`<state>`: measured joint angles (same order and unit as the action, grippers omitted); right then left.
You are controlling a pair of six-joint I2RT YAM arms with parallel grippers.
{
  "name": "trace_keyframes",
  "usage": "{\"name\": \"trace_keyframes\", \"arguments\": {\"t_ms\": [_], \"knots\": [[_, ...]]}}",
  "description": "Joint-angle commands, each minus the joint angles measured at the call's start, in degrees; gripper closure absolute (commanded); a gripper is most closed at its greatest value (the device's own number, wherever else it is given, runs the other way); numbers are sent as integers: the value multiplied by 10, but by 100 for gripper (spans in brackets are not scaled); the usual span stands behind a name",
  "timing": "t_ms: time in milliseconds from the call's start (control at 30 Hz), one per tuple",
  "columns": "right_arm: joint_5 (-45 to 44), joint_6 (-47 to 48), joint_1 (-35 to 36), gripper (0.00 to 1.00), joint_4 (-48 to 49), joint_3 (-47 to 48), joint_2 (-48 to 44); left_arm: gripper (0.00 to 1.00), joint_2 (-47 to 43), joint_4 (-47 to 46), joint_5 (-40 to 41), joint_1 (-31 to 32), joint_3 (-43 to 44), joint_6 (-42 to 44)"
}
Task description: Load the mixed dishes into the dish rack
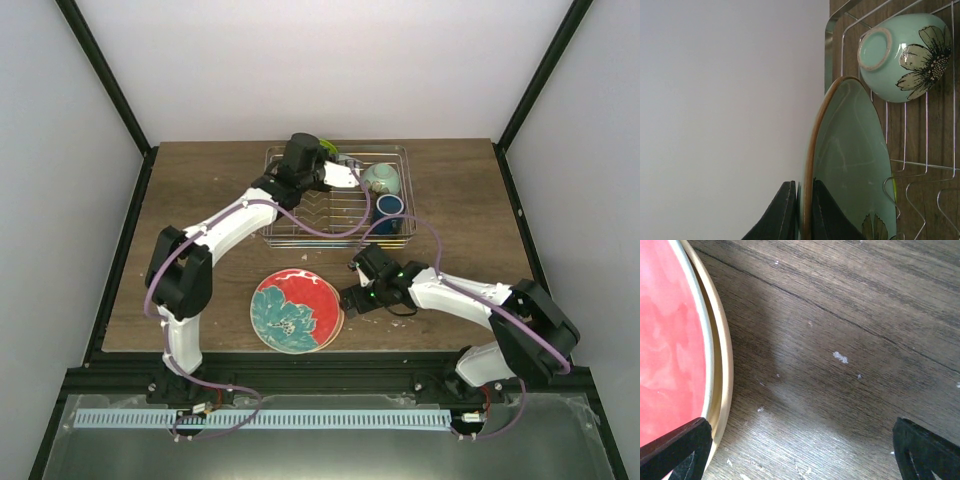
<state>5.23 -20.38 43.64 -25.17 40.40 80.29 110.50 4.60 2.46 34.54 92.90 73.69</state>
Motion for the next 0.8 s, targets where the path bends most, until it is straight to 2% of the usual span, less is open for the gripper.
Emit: {"name": "trace_keyframes", "arguments": {"t_ms": [0,433,767], "knots": [[2,0,-6,0,8,-7,4,100,16,-24,25,-8,12,7],[14,-2,-6,0,23,-11,22,100,-15,11,1,-9,52,45],[13,-2,-6,0,24,-11,29,100,-33,11,-2,-4,48,65]]}}
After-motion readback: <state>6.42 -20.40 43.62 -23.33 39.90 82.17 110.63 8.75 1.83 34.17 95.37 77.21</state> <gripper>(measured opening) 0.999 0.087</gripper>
